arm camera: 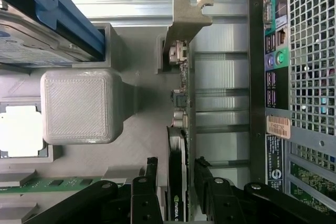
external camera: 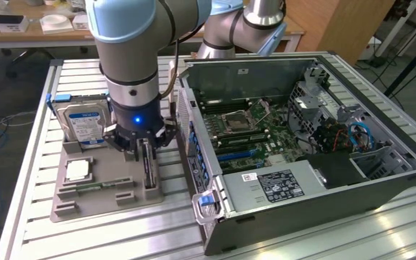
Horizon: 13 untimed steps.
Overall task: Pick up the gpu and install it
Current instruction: 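Pick up the gpu and move the gpu toward the slot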
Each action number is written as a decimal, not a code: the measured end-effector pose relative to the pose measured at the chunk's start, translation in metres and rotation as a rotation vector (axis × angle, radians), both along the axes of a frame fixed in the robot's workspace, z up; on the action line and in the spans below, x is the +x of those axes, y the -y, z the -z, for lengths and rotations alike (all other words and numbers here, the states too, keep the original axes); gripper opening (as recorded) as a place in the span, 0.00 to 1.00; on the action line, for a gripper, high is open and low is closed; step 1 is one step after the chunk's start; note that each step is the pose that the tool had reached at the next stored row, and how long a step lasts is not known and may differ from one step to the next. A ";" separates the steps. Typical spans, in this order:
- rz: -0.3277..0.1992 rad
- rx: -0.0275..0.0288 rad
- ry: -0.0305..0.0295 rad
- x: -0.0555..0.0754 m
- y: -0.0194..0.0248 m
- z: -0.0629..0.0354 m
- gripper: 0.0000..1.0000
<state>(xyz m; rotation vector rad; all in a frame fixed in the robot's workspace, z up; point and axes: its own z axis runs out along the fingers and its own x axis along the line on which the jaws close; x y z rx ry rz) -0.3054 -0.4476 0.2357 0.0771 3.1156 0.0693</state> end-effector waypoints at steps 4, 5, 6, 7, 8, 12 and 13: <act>0.001 0.0002 0.0002 0.000 0.0005 0.0014 0.41; 0.001 0.0002 0.0001 0.000 0.0012 0.0016 0.41; 0.001 0.0001 0.0000 0.000 0.0020 0.0017 0.41; 0.001 0.0000 0.0000 0.000 0.0023 0.0018 0.41; 0.001 0.0000 0.0000 0.000 0.0024 0.0018 0.41; 0.001 0.0000 0.0001 0.000 0.0025 0.0019 0.41; 0.001 0.0001 0.0000 0.000 0.0025 0.0019 0.41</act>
